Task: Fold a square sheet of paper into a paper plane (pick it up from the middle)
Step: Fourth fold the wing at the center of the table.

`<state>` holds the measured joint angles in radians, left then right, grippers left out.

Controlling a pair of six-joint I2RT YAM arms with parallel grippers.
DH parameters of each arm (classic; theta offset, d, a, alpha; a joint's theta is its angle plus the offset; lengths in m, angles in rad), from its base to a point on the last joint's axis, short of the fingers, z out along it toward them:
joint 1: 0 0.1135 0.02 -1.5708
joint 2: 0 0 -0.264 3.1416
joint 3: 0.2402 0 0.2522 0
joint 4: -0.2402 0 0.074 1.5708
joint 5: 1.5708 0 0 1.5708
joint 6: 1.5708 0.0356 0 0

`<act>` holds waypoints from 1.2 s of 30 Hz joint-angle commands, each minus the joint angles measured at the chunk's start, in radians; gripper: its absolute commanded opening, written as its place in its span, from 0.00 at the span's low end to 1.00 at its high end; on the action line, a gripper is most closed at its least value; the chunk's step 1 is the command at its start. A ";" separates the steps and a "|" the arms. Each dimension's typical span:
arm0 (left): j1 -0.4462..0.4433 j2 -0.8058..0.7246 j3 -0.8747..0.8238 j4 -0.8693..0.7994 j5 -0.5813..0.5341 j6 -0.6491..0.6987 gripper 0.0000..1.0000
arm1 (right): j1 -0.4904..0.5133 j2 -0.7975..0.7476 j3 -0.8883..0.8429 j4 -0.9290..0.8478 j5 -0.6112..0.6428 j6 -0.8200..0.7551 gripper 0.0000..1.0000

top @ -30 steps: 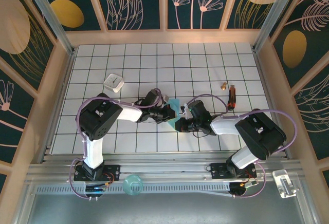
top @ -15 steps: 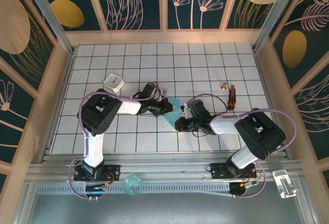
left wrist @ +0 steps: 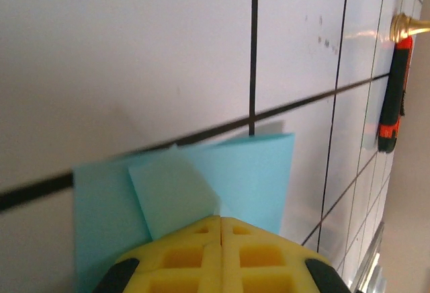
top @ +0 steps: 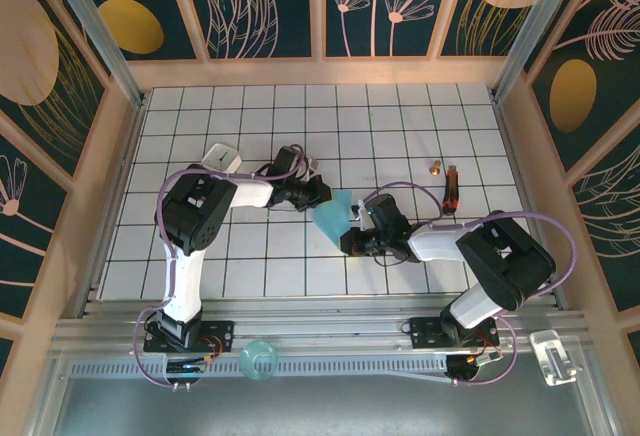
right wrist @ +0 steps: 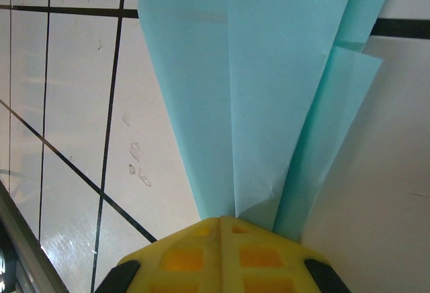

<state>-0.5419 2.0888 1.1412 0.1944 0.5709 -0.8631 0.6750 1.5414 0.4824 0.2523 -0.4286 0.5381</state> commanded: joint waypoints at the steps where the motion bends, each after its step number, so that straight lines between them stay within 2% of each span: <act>1: 0.079 0.045 0.044 -0.037 -0.181 0.066 0.00 | 0.001 0.034 -0.068 -0.249 0.057 0.013 0.00; 9: 0.090 -0.004 0.091 -0.081 -0.217 0.094 0.02 | 0.001 0.029 -0.067 -0.250 0.056 0.013 0.00; 13: 0.071 -0.117 -0.024 0.009 -0.186 0.046 0.06 | 0.001 0.025 -0.059 -0.245 0.055 0.013 0.00; 19: -0.051 -0.264 -0.213 0.146 -0.127 -0.052 0.09 | 0.000 0.031 -0.043 -0.228 0.048 0.010 0.00; 22: -0.097 -0.247 -0.232 0.205 -0.077 -0.090 0.08 | 0.000 0.035 -0.030 -0.226 0.050 0.005 0.00; 25: -0.107 -0.191 -0.206 0.201 -0.053 -0.091 0.04 | 0.000 0.039 -0.023 -0.228 0.048 0.000 0.00; 31: -0.086 -0.094 -0.090 0.099 -0.103 -0.003 0.00 | 0.000 0.028 -0.017 -0.228 0.045 0.000 0.00; 36: -0.070 -0.051 -0.075 0.043 -0.135 0.059 0.00 | -0.006 -0.027 0.008 -0.229 0.016 -0.011 0.00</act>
<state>-0.6197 2.0109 1.0470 0.2955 0.4618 -0.8639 0.6746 1.5249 0.5037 0.1867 -0.4290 0.5369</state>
